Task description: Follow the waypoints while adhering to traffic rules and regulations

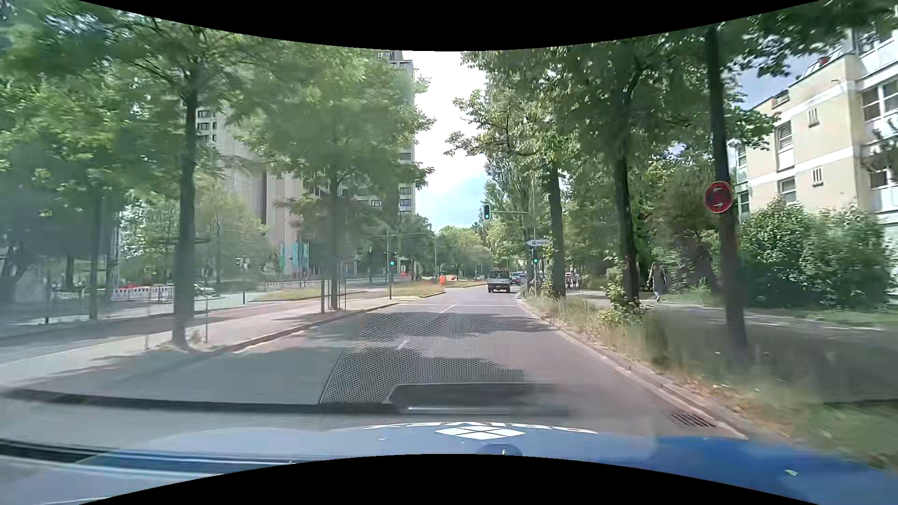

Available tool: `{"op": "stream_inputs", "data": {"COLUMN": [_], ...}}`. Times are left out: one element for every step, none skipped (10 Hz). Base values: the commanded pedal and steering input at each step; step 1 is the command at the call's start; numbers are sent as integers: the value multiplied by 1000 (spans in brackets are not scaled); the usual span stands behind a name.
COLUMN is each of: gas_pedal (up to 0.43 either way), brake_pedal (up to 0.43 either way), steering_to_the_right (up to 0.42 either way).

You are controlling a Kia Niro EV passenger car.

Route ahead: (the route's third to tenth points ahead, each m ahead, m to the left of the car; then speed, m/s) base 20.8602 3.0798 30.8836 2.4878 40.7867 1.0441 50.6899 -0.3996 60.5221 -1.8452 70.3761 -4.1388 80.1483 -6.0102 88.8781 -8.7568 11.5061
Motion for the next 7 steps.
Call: {"op": "stream_inputs", "data": {"gas_pedal": [150,150,150,150,150,150,150], "brake_pedal": [0,0,0,0,0,0,0], "steering_to_the_right": [13,13,13,13,13,12,12]}}
